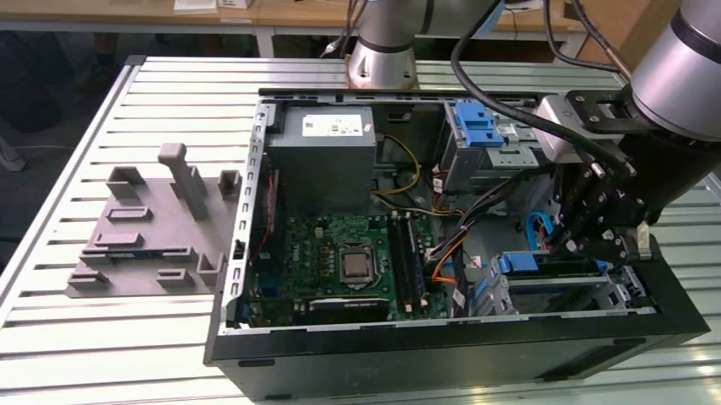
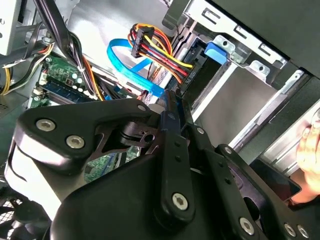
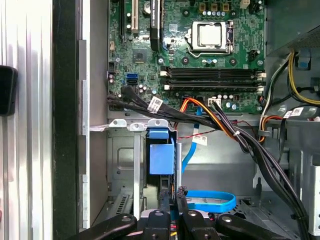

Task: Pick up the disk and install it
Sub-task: 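Insert the second disk wire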

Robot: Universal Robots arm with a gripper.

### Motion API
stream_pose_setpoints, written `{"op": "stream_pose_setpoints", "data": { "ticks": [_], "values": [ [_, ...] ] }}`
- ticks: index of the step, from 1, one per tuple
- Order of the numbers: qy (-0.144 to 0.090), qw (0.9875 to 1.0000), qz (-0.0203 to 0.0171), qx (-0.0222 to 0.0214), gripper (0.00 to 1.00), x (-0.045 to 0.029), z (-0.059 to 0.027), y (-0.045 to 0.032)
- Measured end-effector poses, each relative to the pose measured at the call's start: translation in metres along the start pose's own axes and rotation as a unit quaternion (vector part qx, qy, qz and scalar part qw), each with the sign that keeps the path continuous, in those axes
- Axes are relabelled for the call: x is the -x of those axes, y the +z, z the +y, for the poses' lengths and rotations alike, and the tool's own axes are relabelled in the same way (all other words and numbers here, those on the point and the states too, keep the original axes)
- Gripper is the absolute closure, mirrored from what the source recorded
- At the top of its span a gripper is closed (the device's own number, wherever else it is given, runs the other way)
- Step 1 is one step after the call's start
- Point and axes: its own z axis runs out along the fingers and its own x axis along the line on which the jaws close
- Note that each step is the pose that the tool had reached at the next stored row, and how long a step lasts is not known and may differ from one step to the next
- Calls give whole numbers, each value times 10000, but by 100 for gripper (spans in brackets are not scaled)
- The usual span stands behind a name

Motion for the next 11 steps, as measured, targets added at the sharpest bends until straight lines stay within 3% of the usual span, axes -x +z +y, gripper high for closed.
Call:
{"op": "stream_pose_setpoints", "data": {
  "ticks": [11],
  "values": [
    [2, 10000, -5, -15, 84, -14, 1, 43]
  ]
}}
